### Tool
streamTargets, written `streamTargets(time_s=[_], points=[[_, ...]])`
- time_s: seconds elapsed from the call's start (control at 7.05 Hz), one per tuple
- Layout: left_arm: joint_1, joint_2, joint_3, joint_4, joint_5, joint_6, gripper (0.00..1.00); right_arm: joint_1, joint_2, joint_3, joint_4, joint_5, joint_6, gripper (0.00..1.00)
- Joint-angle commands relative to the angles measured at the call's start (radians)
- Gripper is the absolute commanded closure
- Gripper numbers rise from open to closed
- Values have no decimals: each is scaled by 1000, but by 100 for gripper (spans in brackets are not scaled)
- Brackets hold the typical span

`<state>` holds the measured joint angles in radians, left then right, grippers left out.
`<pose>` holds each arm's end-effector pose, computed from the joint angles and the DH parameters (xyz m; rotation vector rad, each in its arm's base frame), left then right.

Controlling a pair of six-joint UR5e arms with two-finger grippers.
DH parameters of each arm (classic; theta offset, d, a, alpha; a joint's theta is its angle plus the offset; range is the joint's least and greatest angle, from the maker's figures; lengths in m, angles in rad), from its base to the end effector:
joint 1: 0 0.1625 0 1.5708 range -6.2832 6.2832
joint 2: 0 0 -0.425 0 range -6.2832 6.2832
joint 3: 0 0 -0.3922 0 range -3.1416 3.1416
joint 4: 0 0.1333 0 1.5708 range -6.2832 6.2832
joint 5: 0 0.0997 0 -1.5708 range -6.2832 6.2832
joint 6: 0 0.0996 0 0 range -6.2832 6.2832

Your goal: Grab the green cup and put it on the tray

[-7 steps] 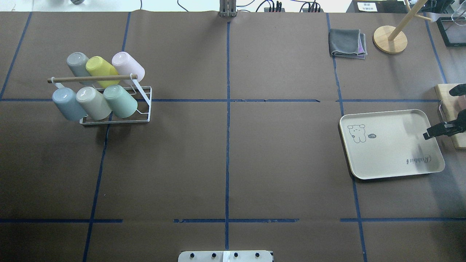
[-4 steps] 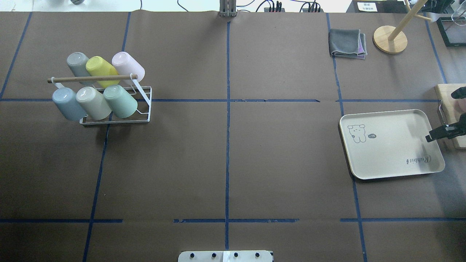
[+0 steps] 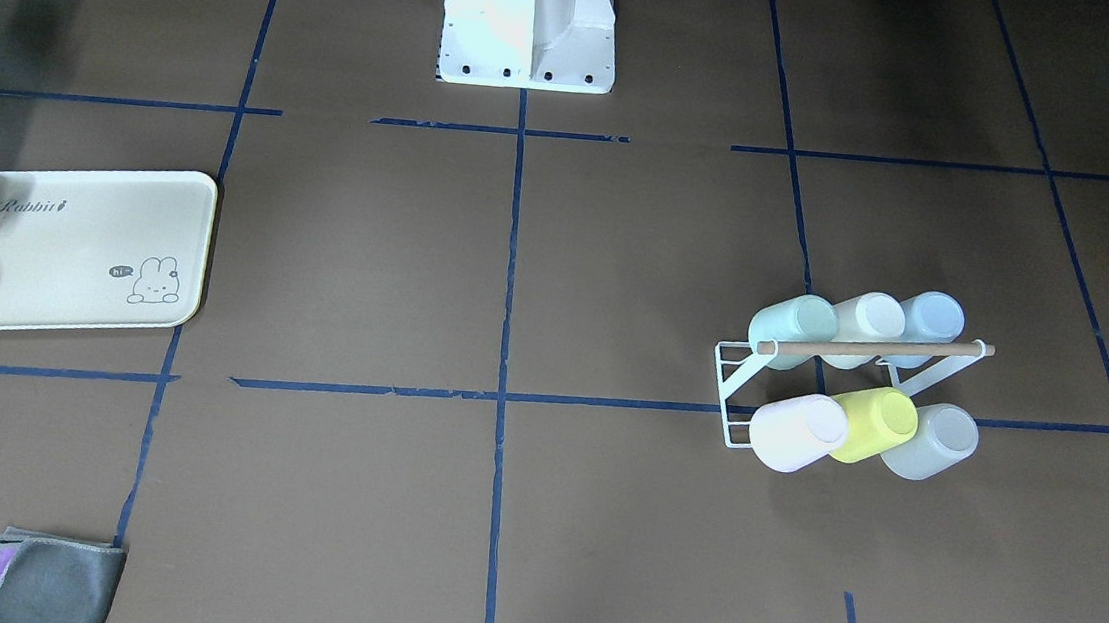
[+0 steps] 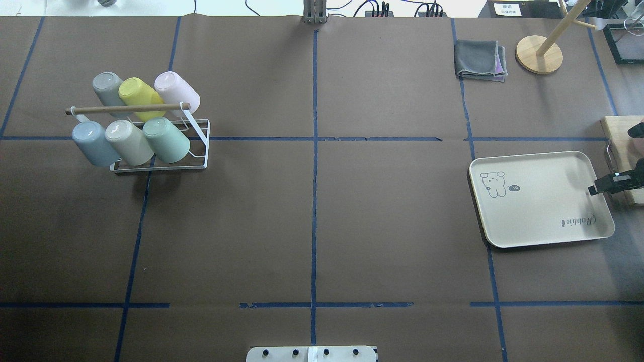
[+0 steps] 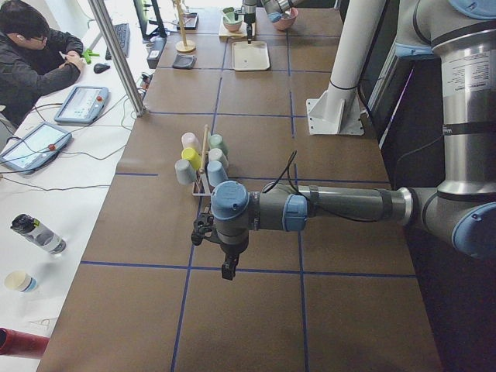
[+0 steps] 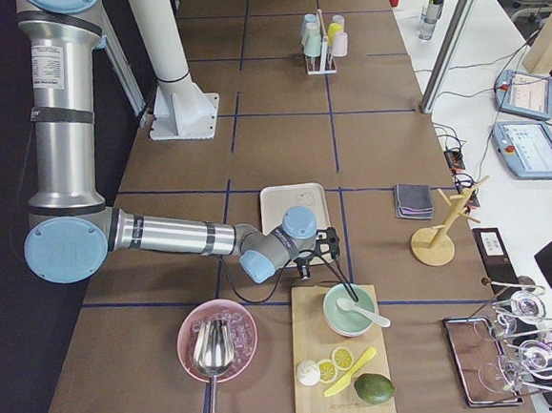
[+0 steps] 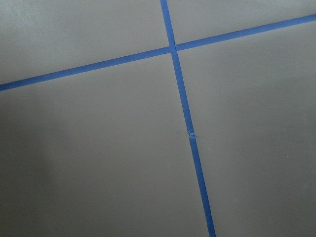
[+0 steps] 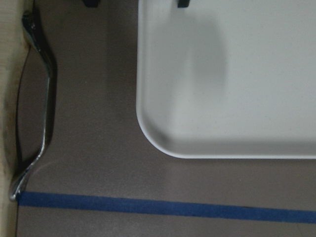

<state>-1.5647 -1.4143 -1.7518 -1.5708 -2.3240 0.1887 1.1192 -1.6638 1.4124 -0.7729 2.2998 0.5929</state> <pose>-0.0626 -0.4277 0.6429 0.0921 0.7491 0.1947 -0.1423 -0.4469 0.6949 0.0977 -0.8747 -0.0671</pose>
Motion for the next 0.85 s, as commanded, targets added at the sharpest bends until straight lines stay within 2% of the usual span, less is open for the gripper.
streamTargets(time_s=[0.0, 0.28, 0.57, 0.71], points=[[0, 0, 0, 0, 0, 0, 0, -1, 1, -4, 7, 1, 4, 48], [0, 0, 0, 0, 0, 0, 0, -4, 4, -4, 7, 3, 5, 50], [0, 0, 0, 0, 0, 0, 0, -10, 7, -3, 7, 3, 7, 68], [0, 0, 0, 0, 0, 0, 0, -10, 7, -1, 7, 4, 2, 84]])
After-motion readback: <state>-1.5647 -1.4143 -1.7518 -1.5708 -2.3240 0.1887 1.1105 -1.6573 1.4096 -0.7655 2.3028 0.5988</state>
